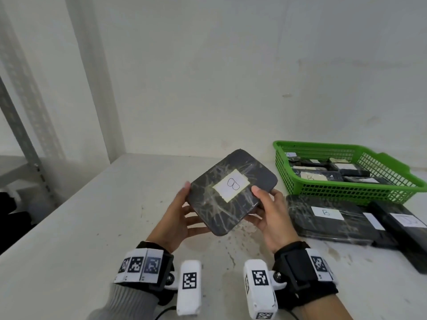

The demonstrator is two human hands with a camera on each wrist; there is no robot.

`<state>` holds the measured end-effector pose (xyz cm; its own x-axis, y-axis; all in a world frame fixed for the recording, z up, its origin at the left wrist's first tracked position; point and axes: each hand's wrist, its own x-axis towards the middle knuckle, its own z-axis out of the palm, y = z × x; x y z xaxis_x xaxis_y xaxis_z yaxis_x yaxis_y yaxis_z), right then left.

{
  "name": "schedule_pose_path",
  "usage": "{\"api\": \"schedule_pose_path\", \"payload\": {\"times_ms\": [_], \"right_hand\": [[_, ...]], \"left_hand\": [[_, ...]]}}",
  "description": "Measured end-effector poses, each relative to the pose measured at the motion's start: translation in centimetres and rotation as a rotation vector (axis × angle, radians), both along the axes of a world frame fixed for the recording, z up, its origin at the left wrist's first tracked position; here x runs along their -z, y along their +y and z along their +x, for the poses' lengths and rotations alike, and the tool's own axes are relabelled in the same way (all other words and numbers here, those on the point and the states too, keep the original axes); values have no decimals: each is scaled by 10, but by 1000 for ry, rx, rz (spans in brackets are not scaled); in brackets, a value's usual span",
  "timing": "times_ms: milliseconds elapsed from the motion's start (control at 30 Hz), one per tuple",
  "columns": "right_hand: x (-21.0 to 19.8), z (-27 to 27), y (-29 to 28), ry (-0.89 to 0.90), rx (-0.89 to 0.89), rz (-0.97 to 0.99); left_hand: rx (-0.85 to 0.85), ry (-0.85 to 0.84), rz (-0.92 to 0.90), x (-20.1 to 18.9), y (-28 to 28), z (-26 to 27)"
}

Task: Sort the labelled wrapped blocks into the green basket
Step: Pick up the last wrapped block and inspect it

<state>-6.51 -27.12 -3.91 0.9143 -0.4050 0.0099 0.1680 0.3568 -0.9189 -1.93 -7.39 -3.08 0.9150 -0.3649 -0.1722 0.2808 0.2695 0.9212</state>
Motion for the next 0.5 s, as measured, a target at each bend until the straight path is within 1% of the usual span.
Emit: {"api": "schedule_pose_path", "payload": {"times_ms": [133,267,333,433,500], "right_hand": [[2,0,-4,71,-64,-53],[1,0,-7,115,-112,-85],[1,-1,-8,109,-134,-108],[2,0,-9,102,-203,-94],[3,0,-6,95,-275,-80]], "left_hand": [[183,18,19,6,9,6],[273,-35,49,10,6,3],[259,-52,25,13,3,4],[145,-54,-100,14,1,5],[79,-64,-138,15,1,6]]}}
